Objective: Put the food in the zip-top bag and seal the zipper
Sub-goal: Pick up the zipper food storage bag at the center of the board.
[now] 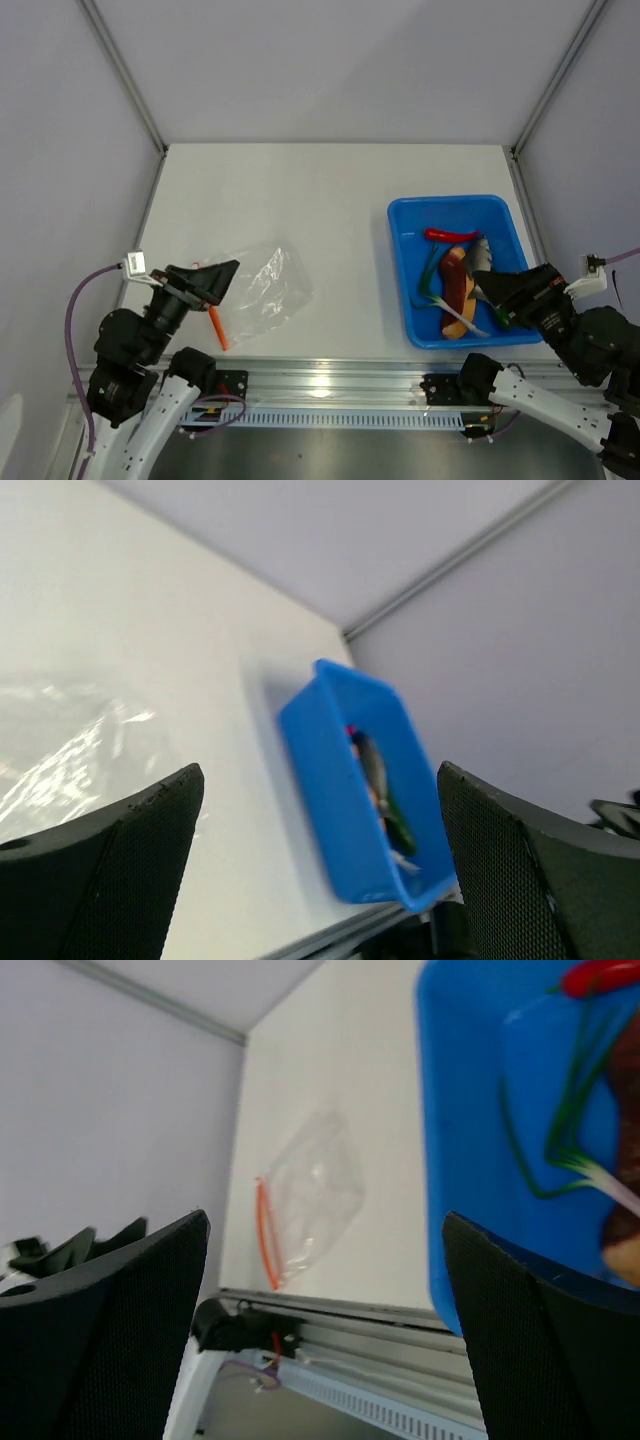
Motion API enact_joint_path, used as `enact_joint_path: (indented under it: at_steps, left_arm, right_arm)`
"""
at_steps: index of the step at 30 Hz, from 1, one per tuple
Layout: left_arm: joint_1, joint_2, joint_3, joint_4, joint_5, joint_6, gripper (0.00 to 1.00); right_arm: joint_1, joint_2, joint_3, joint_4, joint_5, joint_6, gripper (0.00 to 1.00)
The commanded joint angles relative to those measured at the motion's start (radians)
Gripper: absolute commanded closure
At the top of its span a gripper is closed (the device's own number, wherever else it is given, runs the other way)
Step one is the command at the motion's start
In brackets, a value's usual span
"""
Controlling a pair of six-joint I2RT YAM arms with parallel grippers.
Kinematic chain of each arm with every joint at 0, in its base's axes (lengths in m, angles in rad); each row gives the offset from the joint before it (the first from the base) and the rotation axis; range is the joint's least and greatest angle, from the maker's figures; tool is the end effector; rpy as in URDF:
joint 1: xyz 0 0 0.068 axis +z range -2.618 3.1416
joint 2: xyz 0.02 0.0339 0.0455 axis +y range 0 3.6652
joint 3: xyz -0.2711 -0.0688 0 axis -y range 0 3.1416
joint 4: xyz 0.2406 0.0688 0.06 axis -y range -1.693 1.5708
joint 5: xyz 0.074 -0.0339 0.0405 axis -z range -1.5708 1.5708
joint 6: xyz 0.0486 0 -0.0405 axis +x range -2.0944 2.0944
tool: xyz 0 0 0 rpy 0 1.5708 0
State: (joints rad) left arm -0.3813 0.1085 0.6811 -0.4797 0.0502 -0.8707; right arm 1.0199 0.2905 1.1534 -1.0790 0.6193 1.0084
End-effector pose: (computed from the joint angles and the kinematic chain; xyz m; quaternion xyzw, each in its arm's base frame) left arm 0.0383 -0.0180 0.3350 -0.1451 0.6577 -0.4467 0.5889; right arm 0.0146 -0.0301 0.3886 0.1867 0.7433 0.3813 0.5170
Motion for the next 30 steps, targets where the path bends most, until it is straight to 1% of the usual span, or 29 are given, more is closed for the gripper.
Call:
enact_joint_path:
  at_steps: [1, 2, 3, 4, 5, 6, 7, 9, 11, 13, 14, 15, 17, 18, 19, 20, 21, 22, 23, 24, 25, 26, 28, 29, 30]
  left_arm:
    - [-0.005, 0.049, 0.054, -0.273, -0.113, 0.084, 0.0]
    - [-0.005, 0.066, 0.079, -0.289, -0.089, 0.108, 0.0]
    - [-0.005, 0.072, 0.084, -0.293, -0.048, 0.146, 0.01]
    - [-0.005, 0.077, 0.089, -0.275, 0.077, 0.182, 0.01]
    - [-0.005, 0.083, 0.106, -0.27, 0.133, 0.228, 0.0]
    - [-0.005, 0.083, 0.109, -0.27, 0.178, 0.242, 0.0]
    - [-0.005, 0.08, 0.113, -0.286, 0.191, 0.243, 0.01]
    - [-0.005, 0.057, 0.115, -0.321, 0.139, 0.167, 0.01]
    - [-0.007, 0.045, 0.109, -0.316, 0.149, 0.171, 0.01]
    - [-0.014, 0.048, 0.095, -0.31, 0.172, 0.176, 0.0]
    - [-0.016, 0.049, 0.092, -0.306, 0.189, 0.176, 0.0]
    - [-0.022, 0.051, 0.081, -0.304, 0.2, 0.179, 0.01]
    - [-0.03, 0.054, 0.072, -0.297, 0.206, 0.18, 0.0]
    - [-0.034, 0.056, 0.071, -0.312, 0.194, 0.18, 0.0]
    - [-0.034, 0.059, 0.081, -0.329, 0.177, 0.177, 0.01]
    - [-0.034, 0.068, 0.087, -0.348, 0.151, 0.168, 0.01]
    - [-0.034, 0.075, 0.109, -0.405, 0.095, 0.165, 0.0]
    - [-0.034, 0.088, 0.129, -0.436, 0.068, 0.165, 0.0]
    - [-0.034, 0.115, 0.153, -0.462, 0.044, 0.164, 0.0]
    - [-0.034, 0.129, 0.164, -0.512, 0.008, 0.164, 0.01]
    - [-0.034, 0.143, 0.176, -0.534, -0.004, 0.165, 0.01]
    - [-0.034, 0.16, 0.204, -0.551, -0.009, 0.168, 0.01]
    - [-0.036, 0.157, 0.212, -0.576, -0.016, 0.174, 0.01]
    - [-0.034, 0.148, 0.212, -0.58, -0.019, 0.171, 0.0]
    - [-0.034, 0.116, 0.209, -0.58, -0.023, 0.168, 0.01]
  right_arm:
    - [0.009, 0.128, 0.066, -0.292, 0.186, 0.116, 0.01]
    - [0.011, 0.15, 0.075, -0.32, 0.235, 0.13, 0.01]
    - [0.014, 0.171, 0.086, -0.387, 0.258, 0.154, 0.01]
    - [0.022, 0.189, 0.113, -0.415, 0.282, 0.185, 0.01]
    - [0.026, 0.217, 0.12, -0.426, 0.307, 0.176, 0.01]
    - [0.031, 0.225, 0.123, -0.438, 0.325, 0.179, 0.01]
    - [0.04, 0.233, 0.124, -0.441, 0.348, 0.202, 0.01]
    - [0.065, 0.259, 0.123, -0.44, 0.387, 0.226, 0.01]
    - [0.091, 0.289, 0.121, -0.44, 0.399, 0.239, 0.01]
    - [0.094, 0.376, 0.123, -0.438, 0.386, 0.233, 0.0]
    - [0.088, 0.416, 0.124, -0.429, 0.373, 0.208, 0.01]
    - [0.08, 0.508, 0.121, -0.376, 0.353, 0.109, 0.01]
    - [0.037, 0.599, 0.117, -0.311, 0.246, 0.006, 0.01]
    - [-0.015, 0.666, 0.105, -0.198, 0.199, -0.127, 0.01]
    - [-0.032, 0.688, 0.091, -0.129, 0.089, -0.19, 0.0]
    - [-0.05, 0.703, 0.072, -0.058, 0.032, -0.249, 0.01]
    - [-0.088, 0.716, 0.048, 0.085, -0.033, -0.299, 0.01]
    - [-0.102, 0.754, 0.045, 0.149, -0.14, -0.367, 0.01]
    - [-0.112, 0.78, 0.046, 0.195, -0.174, -0.384, 0.01]
    - [-0.115, 0.814, 0.054, 0.279, -0.206, -0.404, 0.01]
    - [-0.113, 0.902, 0.086, 0.312, -0.24, -0.445, 0.01]
    - [-0.109, 0.953, 0.109, 0.339, -0.301, -0.458, 0.01]
    - [-0.092, 1.06, 0.187, 0.392, -0.338, -0.475, 0.01]
    - [-0.087, 1.164, 0.21, 0.419, -0.361, -0.496, 0.01]
    - [-0.084, 1.214, 0.233, 0.432, -0.394, -0.501, 0.01]
